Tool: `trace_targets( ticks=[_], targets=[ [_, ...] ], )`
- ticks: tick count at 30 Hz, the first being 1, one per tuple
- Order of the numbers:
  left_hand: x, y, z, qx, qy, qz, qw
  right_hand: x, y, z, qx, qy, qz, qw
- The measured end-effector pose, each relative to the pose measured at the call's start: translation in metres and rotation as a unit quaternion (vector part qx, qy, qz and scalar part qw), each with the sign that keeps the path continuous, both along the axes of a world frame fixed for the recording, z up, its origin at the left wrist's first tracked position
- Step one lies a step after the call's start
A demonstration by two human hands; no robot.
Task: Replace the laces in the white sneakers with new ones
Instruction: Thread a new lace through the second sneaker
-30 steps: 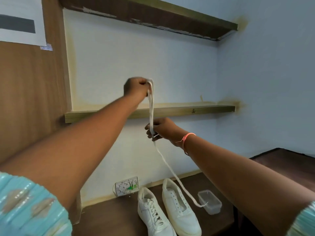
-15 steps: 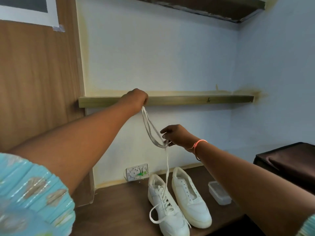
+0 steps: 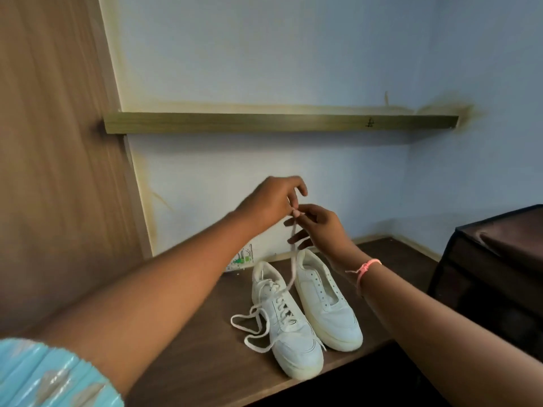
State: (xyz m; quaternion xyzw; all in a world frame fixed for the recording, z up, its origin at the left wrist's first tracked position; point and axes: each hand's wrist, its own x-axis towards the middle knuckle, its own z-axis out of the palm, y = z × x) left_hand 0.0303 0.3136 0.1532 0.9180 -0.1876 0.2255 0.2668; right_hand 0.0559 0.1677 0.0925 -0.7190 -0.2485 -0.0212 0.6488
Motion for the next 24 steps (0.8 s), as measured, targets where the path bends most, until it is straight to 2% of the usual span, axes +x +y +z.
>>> trace_targets(
  ticks=[4,7,9,11,12,13,14,16,17,18,19,20,22,23,24],
  targets=[
    [0.004,-0.016,-0.054,-0.131,0.033,0.035,0.990,0.003,-0.012,-0.042,0.036,0.041,-0.007,0.998],
    [0.013,-0.028,-0.101,-0.283,0.084,0.091,0.951,0.007,-0.020,-0.073,0.057,0.049,-0.037,0.996],
    [0.013,-0.032,-0.129,-0.444,0.159,0.068,0.879,0.006,-0.024,-0.090,0.073,0.054,-0.044,0.995],
    [0.013,-0.038,-0.153,-0.619,0.226,0.021,0.752,0.006,-0.027,-0.108,0.090,0.066,-0.053,0.992],
    [0.015,-0.041,-0.164,-0.687,0.242,0.005,0.685,0.008,-0.029,-0.117,0.098,0.070,-0.060,0.991],
    [0.016,-0.043,-0.172,-0.734,0.247,-0.002,0.632,0.007,-0.030,-0.124,0.104,0.073,-0.065,0.990],
    [0.017,-0.046,-0.178,-0.763,0.244,-0.004,0.599,0.007,-0.030,-0.130,0.108,0.076,-0.070,0.989],
    [0.021,-0.054,-0.189,-0.783,0.231,-0.007,0.577,0.009,-0.029,-0.141,0.113,0.082,-0.074,0.987],
    [0.023,-0.057,-0.193,-0.781,0.224,-0.005,0.584,0.011,-0.029,-0.147,0.108,0.083,-0.077,0.988],
    [0.025,-0.060,-0.196,-0.768,0.212,0.001,0.604,0.013,-0.030,-0.150,0.091,0.077,-0.085,0.989],
    [0.027,-0.060,-0.201,-0.737,0.193,0.011,0.648,0.016,-0.034,-0.156,0.059,0.059,-0.102,0.991],
    [0.029,-0.059,-0.207,-0.677,0.168,0.031,0.716,0.020,-0.040,-0.162,0.023,0.038,-0.127,0.991],
    [0.035,-0.057,-0.219,-0.499,0.101,0.082,0.857,0.033,-0.055,-0.172,-0.064,-0.025,-0.204,0.976],
    [0.038,-0.060,-0.229,-0.421,0.074,0.101,0.898,0.040,-0.066,-0.179,-0.120,-0.057,-0.243,0.961],
    [0.038,-0.061,-0.232,-0.364,0.053,0.110,0.924,0.043,-0.073,-0.179,-0.164,-0.077,-0.266,0.947]
  ],
)
